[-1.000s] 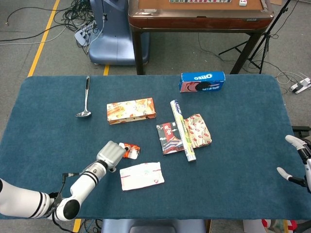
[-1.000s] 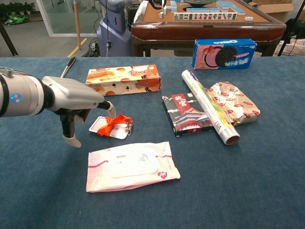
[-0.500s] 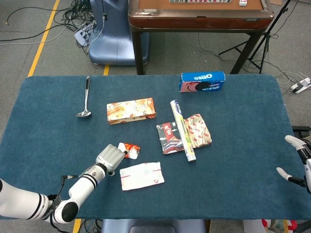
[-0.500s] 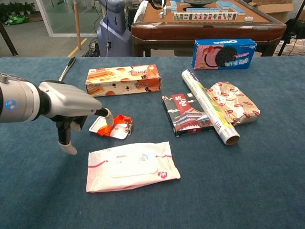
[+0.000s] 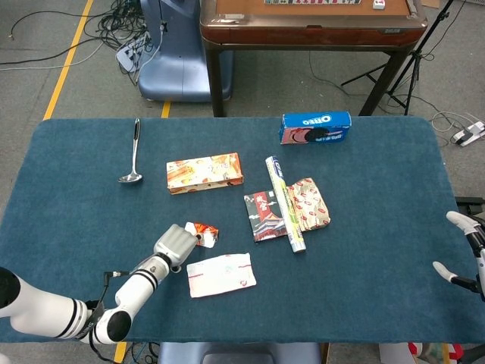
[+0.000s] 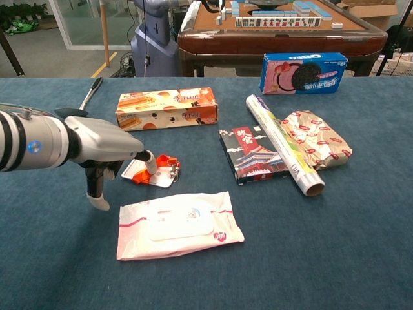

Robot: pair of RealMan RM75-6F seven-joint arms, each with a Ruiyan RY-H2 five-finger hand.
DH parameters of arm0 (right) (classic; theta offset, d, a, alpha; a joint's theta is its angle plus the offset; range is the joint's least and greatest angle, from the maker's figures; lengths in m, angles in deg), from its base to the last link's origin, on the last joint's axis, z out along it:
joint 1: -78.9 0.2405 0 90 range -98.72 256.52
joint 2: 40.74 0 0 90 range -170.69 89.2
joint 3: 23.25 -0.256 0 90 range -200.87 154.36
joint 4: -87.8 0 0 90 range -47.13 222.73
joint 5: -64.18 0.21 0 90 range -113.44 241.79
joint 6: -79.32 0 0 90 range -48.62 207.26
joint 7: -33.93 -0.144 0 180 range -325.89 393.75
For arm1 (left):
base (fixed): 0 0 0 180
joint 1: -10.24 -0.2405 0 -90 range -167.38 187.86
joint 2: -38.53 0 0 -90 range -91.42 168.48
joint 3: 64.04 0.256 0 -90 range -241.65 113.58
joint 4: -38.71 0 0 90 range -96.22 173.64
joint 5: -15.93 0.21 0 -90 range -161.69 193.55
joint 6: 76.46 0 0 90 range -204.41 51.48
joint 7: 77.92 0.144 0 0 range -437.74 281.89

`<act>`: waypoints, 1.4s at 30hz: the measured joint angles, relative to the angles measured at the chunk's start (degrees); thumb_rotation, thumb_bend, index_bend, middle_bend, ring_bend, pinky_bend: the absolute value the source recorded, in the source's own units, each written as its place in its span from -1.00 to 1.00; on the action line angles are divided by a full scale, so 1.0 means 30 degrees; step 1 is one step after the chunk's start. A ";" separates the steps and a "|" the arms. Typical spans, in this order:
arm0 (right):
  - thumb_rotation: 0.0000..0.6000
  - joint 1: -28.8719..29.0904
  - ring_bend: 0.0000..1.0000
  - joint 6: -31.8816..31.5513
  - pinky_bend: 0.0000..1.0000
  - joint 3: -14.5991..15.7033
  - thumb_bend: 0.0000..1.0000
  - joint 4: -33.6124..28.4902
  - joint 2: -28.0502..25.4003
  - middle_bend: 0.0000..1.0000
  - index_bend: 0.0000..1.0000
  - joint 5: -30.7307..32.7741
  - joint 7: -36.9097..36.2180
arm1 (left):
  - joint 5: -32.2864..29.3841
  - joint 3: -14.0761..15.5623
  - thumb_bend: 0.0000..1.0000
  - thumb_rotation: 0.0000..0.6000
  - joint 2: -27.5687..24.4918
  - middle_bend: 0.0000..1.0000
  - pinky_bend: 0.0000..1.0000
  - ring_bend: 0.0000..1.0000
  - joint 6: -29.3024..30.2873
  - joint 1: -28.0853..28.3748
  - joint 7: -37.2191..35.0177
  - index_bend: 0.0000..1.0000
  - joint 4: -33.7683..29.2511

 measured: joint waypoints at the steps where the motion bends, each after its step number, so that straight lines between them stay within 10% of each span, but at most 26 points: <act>1: 1.00 0.0002 -0.69 0.0004 -0.45 -0.0006 -0.87 0.0004 -0.0004 -0.54 -0.59 0.0007 -0.0015 | -0.0070 -0.0012 -0.60 1.00 0.0049 1.00 1.00 0.90 0.0013 0.0035 0.0013 -0.62 0.0090; 21: 1.00 0.0067 -0.69 0.0240 -0.45 -0.0077 -0.87 0.0059 -0.0064 -0.54 -0.59 0.0229 -0.0228 | -0.0561 -0.0866 -0.60 1.00 0.0735 1.00 1.00 0.91 0.0382 0.0416 0.0137 -0.69 0.1540; 32: 1.00 0.0005 -0.69 0.0104 -0.45 -0.0051 -0.87 0.0107 -0.0076 -0.54 -0.59 0.0112 -0.0330 | 0.1982 -0.0422 -0.60 1.00 -0.0540 1.00 1.00 0.82 0.2888 -0.0663 -0.0277 -0.62 -0.1114; 42: 1.00 0.0115 -0.69 0.0310 -0.45 0.0003 -0.87 -0.0044 0.0135 -0.54 -0.59 0.0070 0.0540 | 0.9196 0.1929 -0.60 1.00 -0.3387 0.10 0.75 0.11 0.6407 -0.4735 -0.3256 -0.60 -0.3472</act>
